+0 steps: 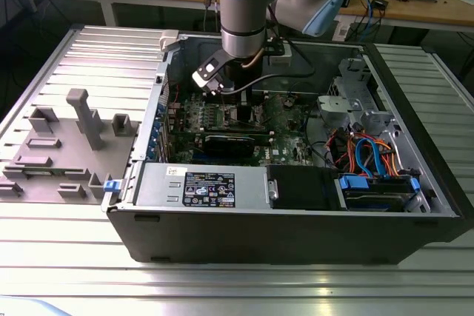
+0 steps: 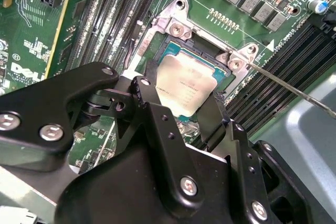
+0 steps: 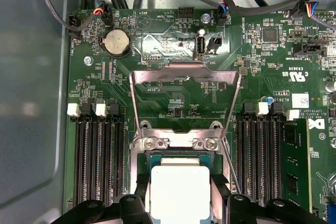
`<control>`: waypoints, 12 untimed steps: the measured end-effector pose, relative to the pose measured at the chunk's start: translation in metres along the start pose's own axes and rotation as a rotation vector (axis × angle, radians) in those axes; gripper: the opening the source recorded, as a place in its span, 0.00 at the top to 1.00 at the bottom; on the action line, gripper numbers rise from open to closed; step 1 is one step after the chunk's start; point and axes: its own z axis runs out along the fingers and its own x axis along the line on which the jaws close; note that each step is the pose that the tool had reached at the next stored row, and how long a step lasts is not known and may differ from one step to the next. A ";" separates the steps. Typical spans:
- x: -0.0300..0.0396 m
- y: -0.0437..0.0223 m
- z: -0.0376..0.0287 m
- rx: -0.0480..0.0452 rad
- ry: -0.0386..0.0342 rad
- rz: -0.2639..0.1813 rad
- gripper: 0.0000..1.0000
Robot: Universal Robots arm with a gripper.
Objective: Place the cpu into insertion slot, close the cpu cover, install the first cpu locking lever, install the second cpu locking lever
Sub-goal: 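Place the cpu into insertion slot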
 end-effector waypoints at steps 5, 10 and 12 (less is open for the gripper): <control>-0.0001 0.0011 0.0002 0.0008 -0.0005 0.001 0.46; -0.0001 0.0051 0.0008 0.0004 -0.0018 0.003 0.46; 0.0000 0.0051 0.0008 0.0004 -0.0019 0.003 0.46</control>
